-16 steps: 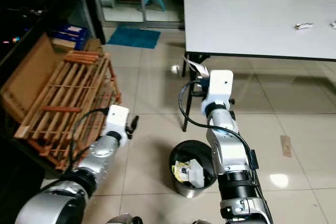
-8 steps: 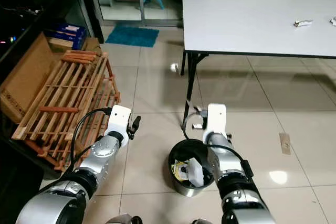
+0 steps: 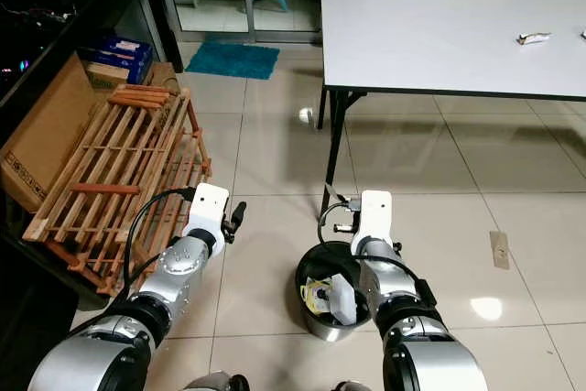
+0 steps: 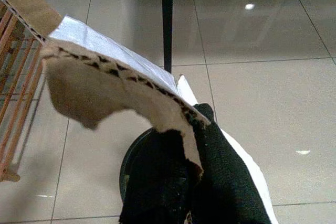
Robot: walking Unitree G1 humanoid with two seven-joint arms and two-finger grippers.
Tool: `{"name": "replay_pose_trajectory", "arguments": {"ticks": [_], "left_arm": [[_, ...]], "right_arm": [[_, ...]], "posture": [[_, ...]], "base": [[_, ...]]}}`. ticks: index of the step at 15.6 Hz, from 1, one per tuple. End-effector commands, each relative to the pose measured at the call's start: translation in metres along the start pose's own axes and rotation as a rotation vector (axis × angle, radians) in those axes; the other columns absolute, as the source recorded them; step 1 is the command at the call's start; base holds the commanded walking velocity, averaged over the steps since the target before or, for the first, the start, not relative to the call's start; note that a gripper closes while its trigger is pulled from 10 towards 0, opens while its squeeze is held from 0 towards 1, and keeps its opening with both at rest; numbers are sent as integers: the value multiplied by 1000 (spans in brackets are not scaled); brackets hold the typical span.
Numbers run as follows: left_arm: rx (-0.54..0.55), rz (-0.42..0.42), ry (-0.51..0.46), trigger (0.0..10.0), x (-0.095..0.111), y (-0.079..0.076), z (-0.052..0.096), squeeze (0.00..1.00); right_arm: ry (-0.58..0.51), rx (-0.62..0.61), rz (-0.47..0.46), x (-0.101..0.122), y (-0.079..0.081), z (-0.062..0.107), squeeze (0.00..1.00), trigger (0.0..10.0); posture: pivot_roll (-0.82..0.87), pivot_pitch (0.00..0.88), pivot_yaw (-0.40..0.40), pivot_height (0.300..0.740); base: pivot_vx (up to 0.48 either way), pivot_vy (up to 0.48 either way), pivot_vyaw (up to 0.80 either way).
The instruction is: Picking trash to rubbish bin
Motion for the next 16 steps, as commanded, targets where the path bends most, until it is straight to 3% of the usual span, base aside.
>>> {"name": "replay_pose_trajectory", "arguments": {"ticks": [1, 6, 7, 16], "left_arm": [[-4, 0, -17, 10000, 5, -1, -2, 0], [-5, -3, -20, 10000, 6, -1, -2, 0], [-8, -3, -22, 10000, 7, -2, -2, 0], [-14, -7, -11, 10000, 4, -3, -1, 0]], "right_arm": [[-12, 7, -9, 3, 0, -1, 0, 10000], [-42, 51, -3, 11, 7, -3, 0, 10000], [-49, 51, -11, 12, 7, -3, 1000, 10000], [-91, 42, -30, 20, 6, -3, 1000, 10000]], "posture": [[12, 44, -4, 740], [11, 43, -2, 740], [9, 44, -1, 740], [10, 51, -2, 740]], "base": [[0, 0, 0], [0, 0, 0], [0, 0, 0], [0, 0, 0]]}}
Point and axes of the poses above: a point about 5 cm out from each wrist's last joint towards the gripper, its own z axis pointing back from the gripper into the wrist, its own x axis along the axis of the wrist's last joint, y = z × x, the point moved 1 cm from there along -z, pointing out of the wrist towards the gripper, and after that the axes turned 10 degrees about z, right-handed, at the moved point
